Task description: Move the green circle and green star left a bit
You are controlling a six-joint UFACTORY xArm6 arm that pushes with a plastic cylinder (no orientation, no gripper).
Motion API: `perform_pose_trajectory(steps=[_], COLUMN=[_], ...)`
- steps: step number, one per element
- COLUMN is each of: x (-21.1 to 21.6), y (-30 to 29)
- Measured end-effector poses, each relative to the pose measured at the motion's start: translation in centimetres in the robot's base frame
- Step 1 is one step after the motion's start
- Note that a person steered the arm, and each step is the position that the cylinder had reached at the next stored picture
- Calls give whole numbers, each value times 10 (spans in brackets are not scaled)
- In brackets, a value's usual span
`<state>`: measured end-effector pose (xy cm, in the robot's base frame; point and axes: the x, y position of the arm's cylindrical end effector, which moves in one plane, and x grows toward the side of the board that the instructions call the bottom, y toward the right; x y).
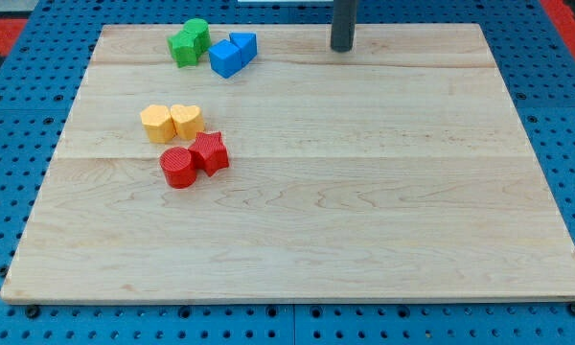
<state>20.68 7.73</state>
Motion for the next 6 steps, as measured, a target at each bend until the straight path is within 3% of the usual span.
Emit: perform_pose_trajectory(steps=[3,4,6], x=[-12,-9,-9], y=[-164,-196,-202])
